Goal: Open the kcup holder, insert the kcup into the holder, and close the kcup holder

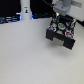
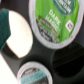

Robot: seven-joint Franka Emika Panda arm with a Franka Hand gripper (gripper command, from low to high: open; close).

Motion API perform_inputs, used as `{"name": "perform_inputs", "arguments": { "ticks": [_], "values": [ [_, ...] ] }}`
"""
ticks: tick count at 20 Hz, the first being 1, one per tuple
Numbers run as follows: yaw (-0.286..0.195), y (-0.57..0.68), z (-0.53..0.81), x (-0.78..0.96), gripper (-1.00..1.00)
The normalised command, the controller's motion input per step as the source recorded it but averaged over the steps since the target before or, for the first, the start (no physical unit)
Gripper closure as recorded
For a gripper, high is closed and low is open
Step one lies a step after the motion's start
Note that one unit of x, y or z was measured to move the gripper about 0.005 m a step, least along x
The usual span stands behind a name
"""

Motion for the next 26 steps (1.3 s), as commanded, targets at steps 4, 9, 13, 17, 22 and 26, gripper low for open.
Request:
{"name": "perform_inputs", "arguments": {
  "ticks": [4, 9, 13, 17, 22, 26],
  "values": [
    [0.041, -0.4, 0.61, 0.5, -1.0],
    [0.021, -0.47, 0.42, 0.57, -1.0],
    [0.014, -0.44, 0.29, 0.61, -1.0],
    [0.006, -0.38, 0.2, 0.67, -1.0],
    [0.014, -0.27, 0.09, 0.73, -1.0],
    [0.025, -0.08, 0.01, 0.77, -1.0]
  ]
}}
